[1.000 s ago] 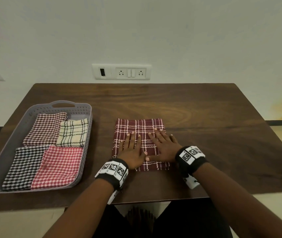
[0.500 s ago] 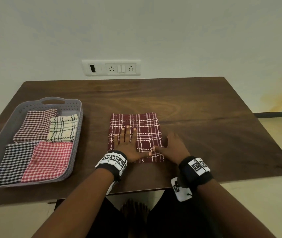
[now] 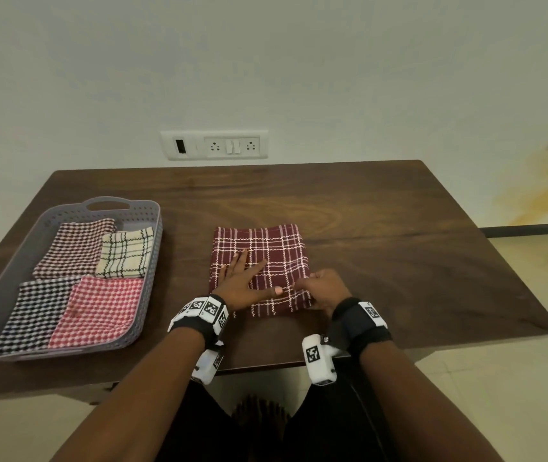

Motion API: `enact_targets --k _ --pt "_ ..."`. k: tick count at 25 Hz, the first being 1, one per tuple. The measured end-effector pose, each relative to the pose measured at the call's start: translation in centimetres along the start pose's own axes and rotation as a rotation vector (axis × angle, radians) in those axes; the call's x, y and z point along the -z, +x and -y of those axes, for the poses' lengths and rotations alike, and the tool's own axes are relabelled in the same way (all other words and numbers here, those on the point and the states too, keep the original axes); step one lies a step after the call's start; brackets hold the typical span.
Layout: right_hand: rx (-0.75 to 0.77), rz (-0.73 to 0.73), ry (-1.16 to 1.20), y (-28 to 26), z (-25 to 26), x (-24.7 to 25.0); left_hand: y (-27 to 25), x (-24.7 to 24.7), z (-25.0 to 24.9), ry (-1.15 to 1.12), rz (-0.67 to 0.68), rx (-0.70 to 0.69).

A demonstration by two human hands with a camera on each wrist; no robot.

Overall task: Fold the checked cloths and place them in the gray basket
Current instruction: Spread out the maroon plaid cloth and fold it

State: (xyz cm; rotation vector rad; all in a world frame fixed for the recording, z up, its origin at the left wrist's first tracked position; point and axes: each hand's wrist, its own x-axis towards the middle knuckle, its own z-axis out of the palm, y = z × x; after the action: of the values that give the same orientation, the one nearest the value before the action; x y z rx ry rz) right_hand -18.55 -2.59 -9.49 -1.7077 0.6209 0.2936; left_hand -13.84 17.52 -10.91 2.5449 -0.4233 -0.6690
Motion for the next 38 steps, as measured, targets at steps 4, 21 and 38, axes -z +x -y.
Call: enact_targets --k 4,21,38 --pt "0.035 -0.017 0.246 -0.4 -0.1 -0.4 -0.9 0.2 0.3 -0.030 -0.003 -0.038" --pt "0.575 0.090 -0.694 -0.2 1.0 5.0 -4.0 3.2 7.1 -0.187 -0.299 -0.211" --pt "0.412 -0.018 -0.671 4.2 2.2 1.3 -1.0 2.9 5.6 -0.199 -0.460 0.136"
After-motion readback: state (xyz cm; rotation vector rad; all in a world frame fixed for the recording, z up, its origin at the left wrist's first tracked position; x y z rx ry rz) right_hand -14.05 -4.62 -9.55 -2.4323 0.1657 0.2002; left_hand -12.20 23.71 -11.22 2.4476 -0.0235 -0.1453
